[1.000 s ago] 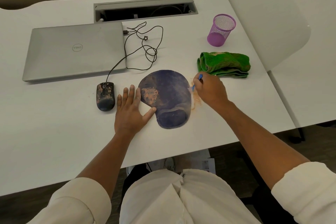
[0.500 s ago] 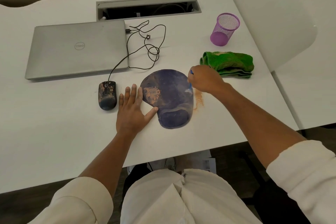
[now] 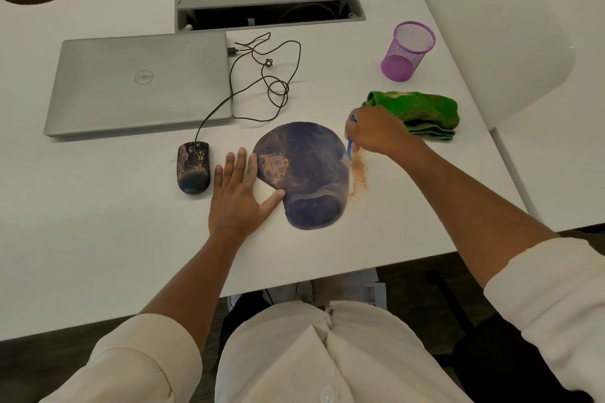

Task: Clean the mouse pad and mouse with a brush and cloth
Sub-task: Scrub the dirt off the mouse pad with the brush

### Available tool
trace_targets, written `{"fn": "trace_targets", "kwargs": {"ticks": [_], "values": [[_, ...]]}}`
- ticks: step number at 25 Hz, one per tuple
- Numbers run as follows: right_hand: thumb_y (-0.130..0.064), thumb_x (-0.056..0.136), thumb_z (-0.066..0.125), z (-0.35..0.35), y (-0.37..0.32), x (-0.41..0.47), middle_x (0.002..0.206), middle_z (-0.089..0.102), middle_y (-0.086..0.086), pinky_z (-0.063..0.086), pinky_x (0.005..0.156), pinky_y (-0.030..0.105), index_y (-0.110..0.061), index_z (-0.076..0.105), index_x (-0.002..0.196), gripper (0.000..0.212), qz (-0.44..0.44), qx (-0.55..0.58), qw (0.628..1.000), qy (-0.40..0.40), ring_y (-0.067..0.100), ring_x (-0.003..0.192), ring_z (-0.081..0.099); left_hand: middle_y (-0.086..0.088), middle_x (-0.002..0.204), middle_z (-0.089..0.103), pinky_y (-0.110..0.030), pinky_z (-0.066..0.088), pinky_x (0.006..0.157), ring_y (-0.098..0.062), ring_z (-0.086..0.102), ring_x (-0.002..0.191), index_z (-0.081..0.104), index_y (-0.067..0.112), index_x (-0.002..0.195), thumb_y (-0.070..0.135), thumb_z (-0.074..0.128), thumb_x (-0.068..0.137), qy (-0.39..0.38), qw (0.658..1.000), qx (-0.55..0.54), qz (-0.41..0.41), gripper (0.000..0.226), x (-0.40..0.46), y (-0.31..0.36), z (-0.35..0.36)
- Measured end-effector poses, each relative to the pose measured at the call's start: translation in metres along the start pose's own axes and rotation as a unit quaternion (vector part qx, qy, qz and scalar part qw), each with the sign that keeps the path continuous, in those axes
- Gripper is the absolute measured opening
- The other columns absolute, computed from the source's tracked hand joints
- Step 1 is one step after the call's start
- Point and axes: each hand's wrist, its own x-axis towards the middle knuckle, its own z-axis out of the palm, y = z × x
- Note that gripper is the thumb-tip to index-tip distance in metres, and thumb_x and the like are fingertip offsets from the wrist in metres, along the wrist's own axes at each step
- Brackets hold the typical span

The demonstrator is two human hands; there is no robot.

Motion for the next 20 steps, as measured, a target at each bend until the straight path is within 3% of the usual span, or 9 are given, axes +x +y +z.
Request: {"fn": "trace_targets", "kwargs": {"ticks": [3,8,13,15,17,20], "values": [[-0.022,0.094,0.044,-0.004,-0.004,0.002,0.089,0.073,0.007,0.052,0.071,0.042,-0.014,0.067,0.097,0.025,-0.018,0.063,0.996,0.067,0.029,0.082,0.065,-0.004,0.172,0.001,-0.045,0.000,0.128,-0.022,-0.007,0.158,0.010,0.019,0.164,0.083,0.031,0.088,-0.001,1.000,0.002,-0.001,0.101,0.000,0.001,0.000],[-0.021,0.088,0.048,0.006,-0.001,-0.001,0.087,0.072,0.007,0.046,0.065,0.034,-0.010,0.068,0.093,0.024,0.005,-0.036,0.999,-0.021,0.027,0.080,0.064,-0.004,0.172,0.001,-0.045,0.000,0.128,-0.022,-0.008,0.158,0.010,0.020,0.164,0.082,0.032,0.088,0.000,1.000,0.003,-0.002,0.100,0.000,-0.001,0.000],[-0.021,0.093,0.045,-0.002,-0.007,0.004,0.086,0.071,0.002,0.048,0.066,0.036,-0.014,0.066,0.095,0.023,-0.016,0.042,0.996,0.073,0.026,0.080,0.063,-0.004,0.172,0.003,-0.044,0.000,0.129,-0.022,-0.005,0.158,0.011,0.020,0.164,0.083,0.031,0.088,0.002,1.000,0.007,-0.002,0.100,0.000,0.000,0.001],[-0.021,0.094,0.046,0.003,-0.014,0.003,0.091,0.073,0.004,0.052,0.070,0.038,-0.013,0.067,0.096,0.023,-0.030,0.050,0.997,0.059,0.026,0.084,0.063,-0.005,0.172,0.003,-0.044,0.000,0.128,-0.023,-0.005,0.158,0.011,0.020,0.164,0.083,0.030,0.088,0.002,1.000,0.004,-0.002,0.100,0.000,0.000,0.000],[-0.021,0.091,0.047,0.012,-0.016,0.002,0.092,0.073,0.004,0.052,0.069,0.038,-0.012,0.067,0.095,0.022,-0.024,0.001,0.999,0.024,0.026,0.084,0.064,-0.004,0.172,0.003,-0.044,0.000,0.129,-0.022,-0.006,0.158,0.011,0.020,0.164,0.083,0.029,0.088,0.001,1.000,0.002,-0.003,0.101,0.000,0.000,0.000],[-0.023,0.089,0.045,0.010,-0.018,0.003,0.089,0.069,0.004,0.039,0.060,0.030,-0.013,0.066,0.093,0.024,-0.017,-0.077,0.997,0.020,0.026,0.083,0.062,-0.004,0.172,0.001,-0.044,0.000,0.129,-0.022,-0.008,0.158,0.009,0.020,0.164,0.084,0.027,0.088,-0.002,1.000,0.007,-0.004,0.101,0.000,0.000,-0.001]]}}
